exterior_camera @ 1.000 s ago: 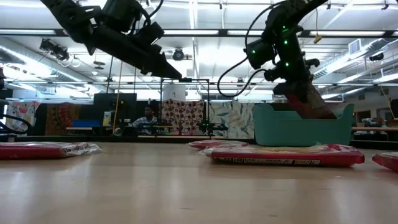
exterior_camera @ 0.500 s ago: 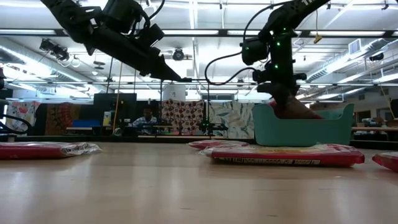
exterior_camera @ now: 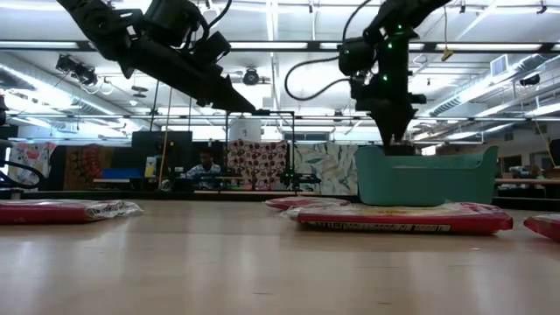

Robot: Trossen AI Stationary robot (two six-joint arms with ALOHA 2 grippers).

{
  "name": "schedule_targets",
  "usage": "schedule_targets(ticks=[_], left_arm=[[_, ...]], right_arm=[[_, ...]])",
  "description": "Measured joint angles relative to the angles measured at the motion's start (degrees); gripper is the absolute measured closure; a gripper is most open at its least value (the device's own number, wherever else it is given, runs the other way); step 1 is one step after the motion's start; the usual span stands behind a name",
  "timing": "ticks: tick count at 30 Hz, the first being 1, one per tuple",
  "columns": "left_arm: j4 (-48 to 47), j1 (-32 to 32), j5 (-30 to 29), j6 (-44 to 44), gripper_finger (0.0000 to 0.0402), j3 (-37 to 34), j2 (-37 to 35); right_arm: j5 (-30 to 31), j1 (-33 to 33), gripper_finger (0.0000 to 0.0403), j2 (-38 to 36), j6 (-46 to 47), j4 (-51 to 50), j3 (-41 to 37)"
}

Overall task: Sort popcorn bags into baskets
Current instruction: Put the popcorn bag into the blue bin

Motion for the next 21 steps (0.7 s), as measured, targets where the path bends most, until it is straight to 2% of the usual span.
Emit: schedule_targets(ticks=[5, 12, 21], left_arm=[[-0.13, 0.00, -0.01, 0.01, 0.0276, 0.00, 0.00], [-0.92, 0.00, -0.01, 0.91, 0.0276, -0.02, 0.02], [-1.21, -0.71, -0.03, 0.93, 0.0276, -0.02, 0.02]], right_arm=[[0.68, 0.08, 0.0198, -0.02, -1.63, -2.22, 2.56], [4.35, -0.37, 0.0199, -0.02, -1.28, -8.52, 0.49], [5.46, -6.89, 0.0199, 0.00, -1.18, -2.00, -7.86]])
